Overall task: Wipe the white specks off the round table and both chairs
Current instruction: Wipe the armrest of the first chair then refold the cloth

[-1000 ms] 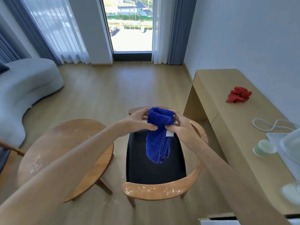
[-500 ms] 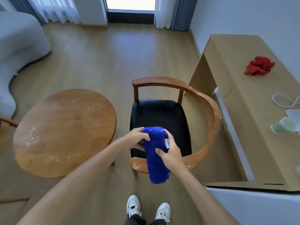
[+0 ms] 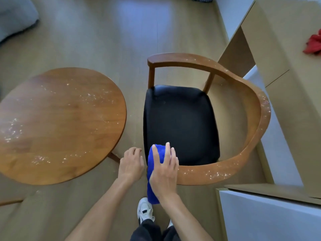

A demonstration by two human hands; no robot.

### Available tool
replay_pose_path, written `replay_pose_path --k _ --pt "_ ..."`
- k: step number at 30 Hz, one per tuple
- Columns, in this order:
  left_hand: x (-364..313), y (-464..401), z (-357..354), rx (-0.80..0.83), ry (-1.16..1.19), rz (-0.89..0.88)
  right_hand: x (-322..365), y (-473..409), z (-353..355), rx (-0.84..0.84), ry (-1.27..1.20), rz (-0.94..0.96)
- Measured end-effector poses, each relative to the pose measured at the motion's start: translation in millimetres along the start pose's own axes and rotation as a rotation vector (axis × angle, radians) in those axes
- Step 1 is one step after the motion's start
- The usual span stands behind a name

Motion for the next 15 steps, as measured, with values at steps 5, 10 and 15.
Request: replay_pose_path --k 5,10,15 --pt "2 -3 -11 -0.040 -0.174 -0.141 -8 12 -28 0.043 0.127 0.119" --pt "-6 -5 -13 -0.034 -0.225 -0.174 -41 15 -20 -0.066 0.099 0.276" --pt "-41 -3 -26 -0.010 -0.181 -0.209 -156 8 27 -0.050 0.099 0.341"
Point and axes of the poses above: each hand's wrist, its own y-axis away from the middle knuckle, its own z-axis out of the back of the hand, x = y × z, the point moved 4 cm from there along -y, towards the middle knuckle, and after that the axes turned 6 degrees about -x, right-handed, at the moved point
